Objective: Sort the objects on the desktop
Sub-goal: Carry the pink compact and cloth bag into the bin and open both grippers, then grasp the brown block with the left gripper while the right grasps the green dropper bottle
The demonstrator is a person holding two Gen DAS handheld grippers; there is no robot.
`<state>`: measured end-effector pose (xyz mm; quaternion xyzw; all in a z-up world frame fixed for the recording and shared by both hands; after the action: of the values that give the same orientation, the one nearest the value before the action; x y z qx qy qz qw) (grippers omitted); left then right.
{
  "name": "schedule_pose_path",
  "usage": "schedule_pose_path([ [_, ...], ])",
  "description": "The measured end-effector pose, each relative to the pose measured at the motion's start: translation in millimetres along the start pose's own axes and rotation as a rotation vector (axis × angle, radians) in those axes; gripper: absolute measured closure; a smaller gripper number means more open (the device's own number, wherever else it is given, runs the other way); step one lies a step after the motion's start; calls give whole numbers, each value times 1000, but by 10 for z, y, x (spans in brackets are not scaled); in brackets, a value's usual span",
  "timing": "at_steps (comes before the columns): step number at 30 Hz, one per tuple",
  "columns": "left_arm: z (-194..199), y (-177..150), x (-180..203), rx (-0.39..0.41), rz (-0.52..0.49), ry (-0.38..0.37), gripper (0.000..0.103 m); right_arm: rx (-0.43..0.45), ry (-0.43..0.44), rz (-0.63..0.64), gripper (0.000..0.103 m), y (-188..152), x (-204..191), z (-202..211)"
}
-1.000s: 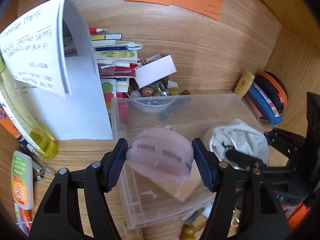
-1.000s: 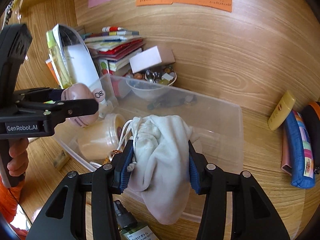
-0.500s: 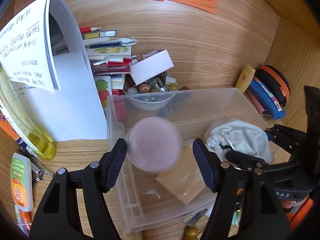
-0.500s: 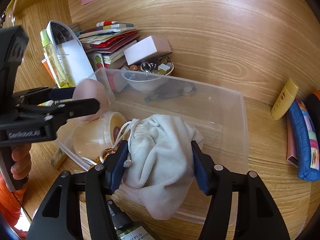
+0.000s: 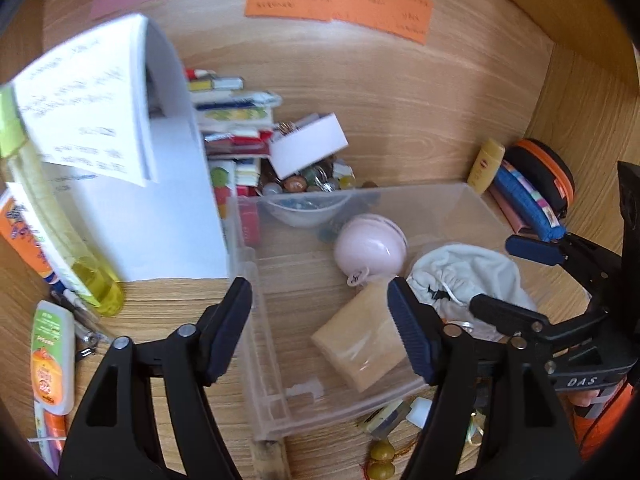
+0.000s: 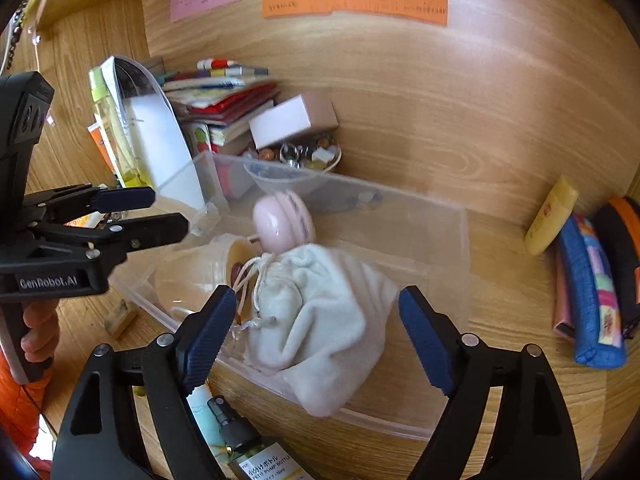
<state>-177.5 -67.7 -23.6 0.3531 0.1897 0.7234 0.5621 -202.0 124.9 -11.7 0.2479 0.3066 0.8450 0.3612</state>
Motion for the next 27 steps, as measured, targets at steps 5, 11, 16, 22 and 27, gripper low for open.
schedule_pose_path([
  [5,211,0,-92,39,6,13,26,27,-22,-15,21,20,31,206],
  [11,367,-145,-205,50,-14,54,21,41,-48,-15,18,-64,-33,430],
  [16,432,-307,-290,43,-35,96,16,27,-55,-23,18,-219,-120,529],
  [22,445,-503,-402,4,-36,128,16,-4,-39,-40,18,-405,-210,551],
  [27,409,-669,-478,-33,-27,145,16,-38,-15,-69,18,-566,-261,515],
])
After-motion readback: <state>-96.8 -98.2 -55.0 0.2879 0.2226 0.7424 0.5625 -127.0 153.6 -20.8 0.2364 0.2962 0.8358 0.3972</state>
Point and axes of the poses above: each gripper's, at about its wrist camera, not at the fingertips, and z roughly against the way its jaws point, x to its right, y to its top, the point moved 3 cm from there along -z, roughly the way its jaws point, and after that the axes turned 15 degrees about z, right-handed, at the moved point
